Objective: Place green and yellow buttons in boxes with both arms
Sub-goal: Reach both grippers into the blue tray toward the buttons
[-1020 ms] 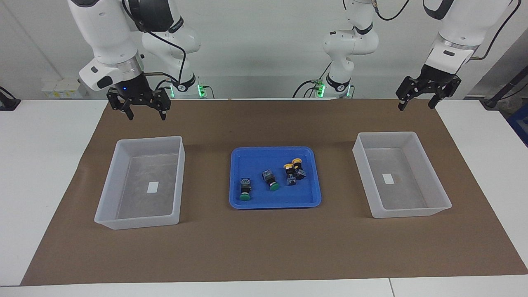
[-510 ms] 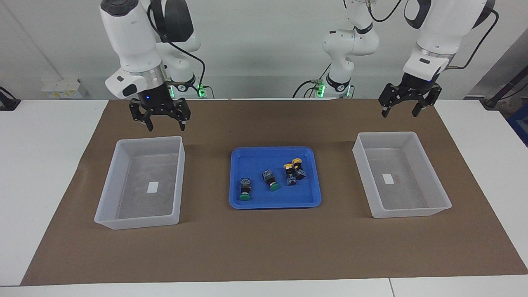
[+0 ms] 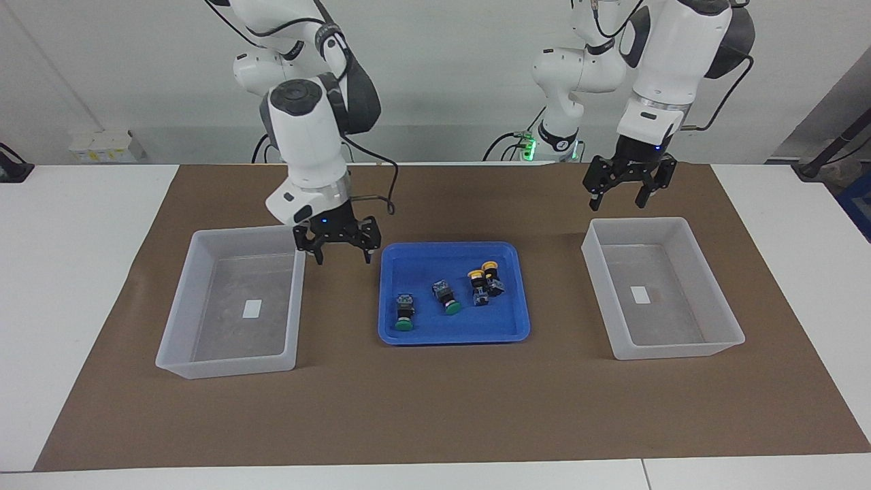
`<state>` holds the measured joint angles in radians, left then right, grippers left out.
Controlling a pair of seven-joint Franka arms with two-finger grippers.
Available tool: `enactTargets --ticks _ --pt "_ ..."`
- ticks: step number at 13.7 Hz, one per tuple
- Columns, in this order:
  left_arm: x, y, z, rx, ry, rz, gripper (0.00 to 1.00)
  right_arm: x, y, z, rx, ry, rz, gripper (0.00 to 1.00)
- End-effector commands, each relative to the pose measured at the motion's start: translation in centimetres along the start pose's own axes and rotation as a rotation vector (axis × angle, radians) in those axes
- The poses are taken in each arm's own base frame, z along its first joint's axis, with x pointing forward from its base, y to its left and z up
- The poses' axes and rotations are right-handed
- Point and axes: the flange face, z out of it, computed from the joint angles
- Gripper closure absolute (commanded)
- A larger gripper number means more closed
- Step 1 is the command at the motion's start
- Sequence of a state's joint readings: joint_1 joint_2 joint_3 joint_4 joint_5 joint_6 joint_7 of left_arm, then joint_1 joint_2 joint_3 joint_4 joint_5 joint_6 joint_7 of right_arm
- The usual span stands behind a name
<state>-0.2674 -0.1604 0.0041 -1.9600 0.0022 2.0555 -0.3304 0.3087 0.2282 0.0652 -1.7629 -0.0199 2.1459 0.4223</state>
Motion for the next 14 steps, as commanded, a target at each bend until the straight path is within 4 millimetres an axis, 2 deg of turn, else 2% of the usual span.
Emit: enactTargets --ticks 1,2,4,6,8,10,14 --pt "-1.2 1.9 2.3 -0.031 0.023 -0.051 0.00 0.3 -1.8 3.7 0.009 0.017 0.017 0.00" --pt "-1.4 3.3 3.3 -0.040 0.028 -0.064 0.00 0.2 -2.7 5.4 0.013 0.018 0.016 0.00" --pt "-1.4 5.4 6.0 -0.055 0.034 -0.109 0.00 0.1 -3.5 7.0 0.003 0.029 -0.004 0.00" --pt "-1.6 7.9 9.0 -0.069 0.038 -0.123 0.00 -0.7 -5.2 9.1 -0.018 0.041 0.001 0.00" --pt "-1.6 8.7 10.8 -0.075 0.041 -0.145 0.00 -1.5 -6.5 10.5 -0.042 0.042 -0.020 0.00" --pt "-1.8 8.9 12.7 -0.078 0.046 -0.144 0.00 -1.6 -6.7 11.5 -0.049 0.045 -0.033 0.00" --pt "-3.1 8.5 14.2 -0.091 0.064 -0.143 0.00 -1.6 -7.1 13.1 -0.039 0.057 -0.043 0.07"
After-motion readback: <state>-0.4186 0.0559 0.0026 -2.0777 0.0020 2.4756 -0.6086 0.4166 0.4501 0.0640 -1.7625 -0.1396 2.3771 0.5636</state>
